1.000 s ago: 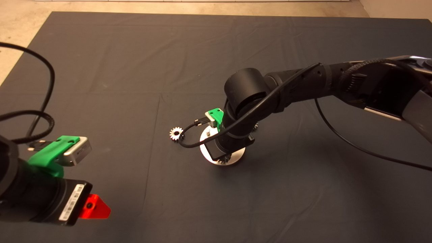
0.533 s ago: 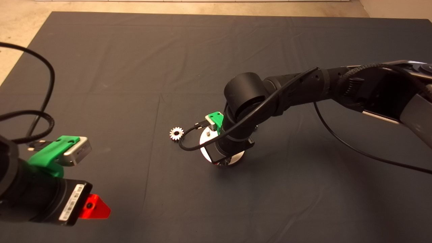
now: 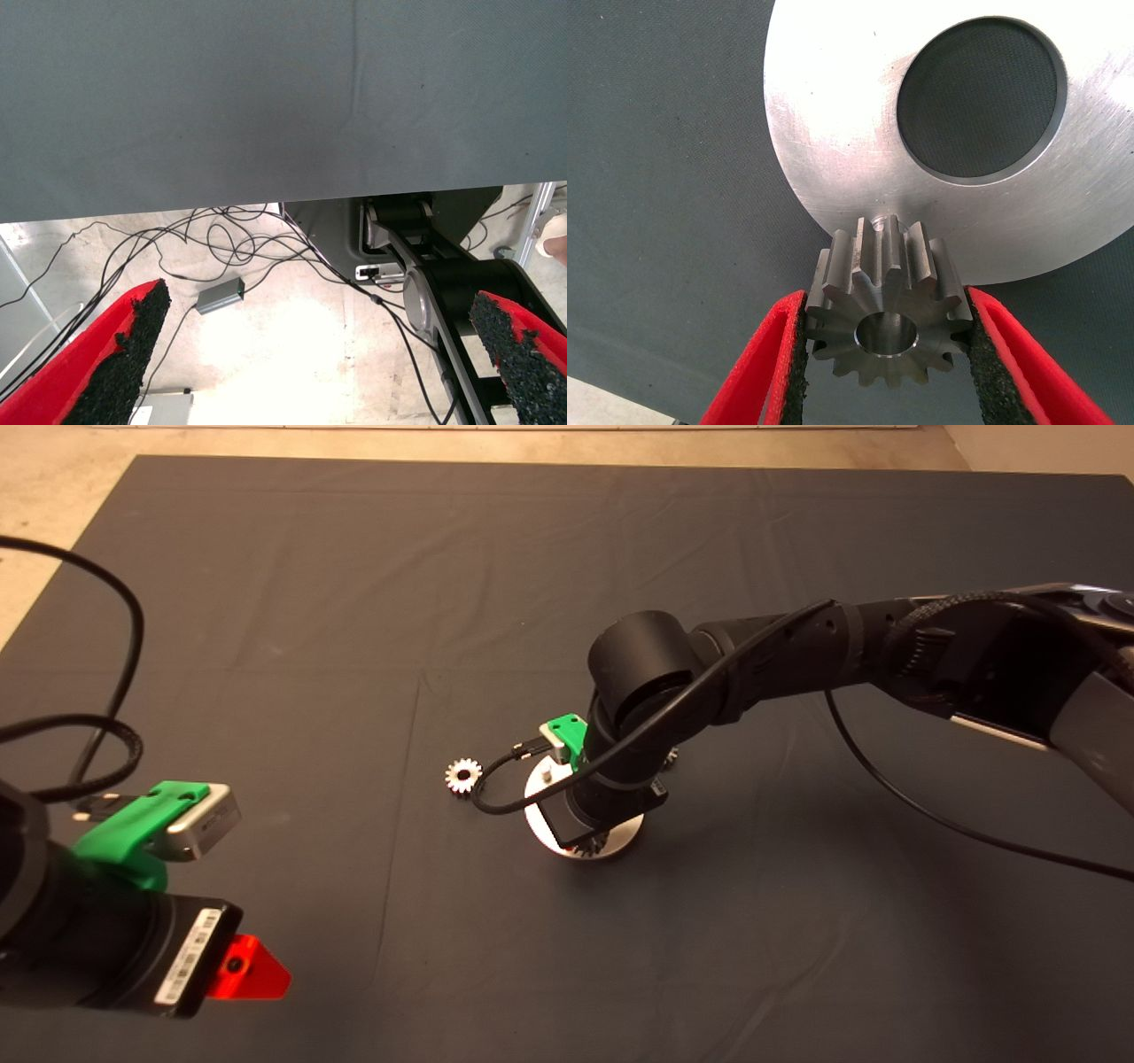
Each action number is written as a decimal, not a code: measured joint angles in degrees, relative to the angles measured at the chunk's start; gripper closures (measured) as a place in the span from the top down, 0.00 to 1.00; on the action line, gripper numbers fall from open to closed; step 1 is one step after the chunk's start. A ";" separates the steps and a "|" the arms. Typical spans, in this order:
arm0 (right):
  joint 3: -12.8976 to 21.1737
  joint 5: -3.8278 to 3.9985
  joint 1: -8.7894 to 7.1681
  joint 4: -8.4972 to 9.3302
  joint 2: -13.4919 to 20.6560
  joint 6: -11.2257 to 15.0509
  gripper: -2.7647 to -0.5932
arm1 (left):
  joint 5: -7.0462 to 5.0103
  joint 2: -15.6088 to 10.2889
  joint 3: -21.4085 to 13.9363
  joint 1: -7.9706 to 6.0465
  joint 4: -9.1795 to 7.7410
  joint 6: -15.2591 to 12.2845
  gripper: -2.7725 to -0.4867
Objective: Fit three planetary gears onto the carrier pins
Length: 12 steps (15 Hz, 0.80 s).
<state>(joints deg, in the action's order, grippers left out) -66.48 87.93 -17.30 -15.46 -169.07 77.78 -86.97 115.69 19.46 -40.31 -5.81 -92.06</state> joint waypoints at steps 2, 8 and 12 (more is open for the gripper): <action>-0.15 0.00 0.00 0.00 0.00 -0.44 0.23 | 0.00 0.00 0.00 0.00 0.00 0.00 0.87; -0.30 -0.01 0.00 -0.02 -0.02 -0.88 0.23 | -0.02 0.00 0.00 0.00 0.00 0.00 0.87; -0.34 -0.01 0.00 -0.06 -0.02 -1.04 0.23 | -0.02 0.00 0.00 0.00 0.00 0.00 0.87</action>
<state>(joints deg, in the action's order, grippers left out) -66.82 87.92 -17.30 -15.52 -169.10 76.74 -86.99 115.69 19.46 -40.31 -5.81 -92.06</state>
